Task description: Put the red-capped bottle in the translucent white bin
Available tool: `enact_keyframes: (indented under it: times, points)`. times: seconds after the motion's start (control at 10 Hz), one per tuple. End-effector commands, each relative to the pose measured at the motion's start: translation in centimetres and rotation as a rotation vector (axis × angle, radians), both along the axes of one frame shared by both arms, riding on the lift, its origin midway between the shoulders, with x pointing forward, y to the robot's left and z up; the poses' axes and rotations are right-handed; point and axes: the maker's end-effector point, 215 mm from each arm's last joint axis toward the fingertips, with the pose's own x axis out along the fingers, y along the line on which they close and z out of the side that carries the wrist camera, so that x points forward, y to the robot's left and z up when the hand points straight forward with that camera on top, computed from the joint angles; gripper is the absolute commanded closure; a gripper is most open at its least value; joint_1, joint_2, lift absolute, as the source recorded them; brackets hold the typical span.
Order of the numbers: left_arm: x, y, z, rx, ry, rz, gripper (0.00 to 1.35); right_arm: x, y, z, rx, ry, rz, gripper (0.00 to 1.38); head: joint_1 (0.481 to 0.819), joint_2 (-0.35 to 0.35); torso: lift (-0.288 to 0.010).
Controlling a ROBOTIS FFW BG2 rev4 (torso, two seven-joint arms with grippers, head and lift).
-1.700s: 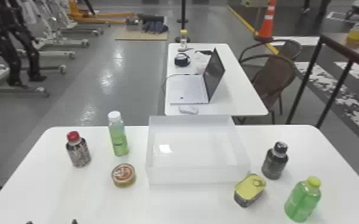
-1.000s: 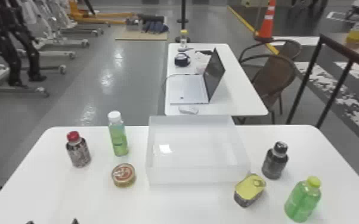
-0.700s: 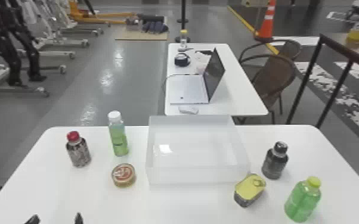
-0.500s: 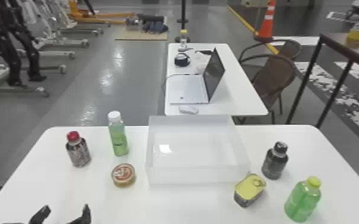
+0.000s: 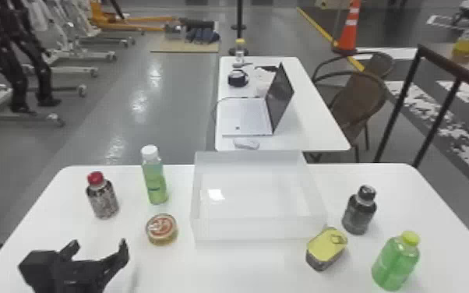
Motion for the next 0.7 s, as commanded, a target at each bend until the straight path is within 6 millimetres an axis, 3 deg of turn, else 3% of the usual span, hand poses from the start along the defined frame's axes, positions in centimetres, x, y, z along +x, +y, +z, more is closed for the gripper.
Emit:
enact_keyframes:
  times: [0.0,0.6]
  points:
    - [1.8,0.0,-0.3,-0.003,0.005,0.01,0.12,0.1,0.1,0.0,0.001,0.0,0.002,0.2,0.549,0.0,-0.1]
    - [9.7,0.0,0.5,-0.002,0.0,-0.001,0.12,1.0,0.5,0.1,0.011,-0.008,0.014,0.2,0.549,0.0,-0.1]
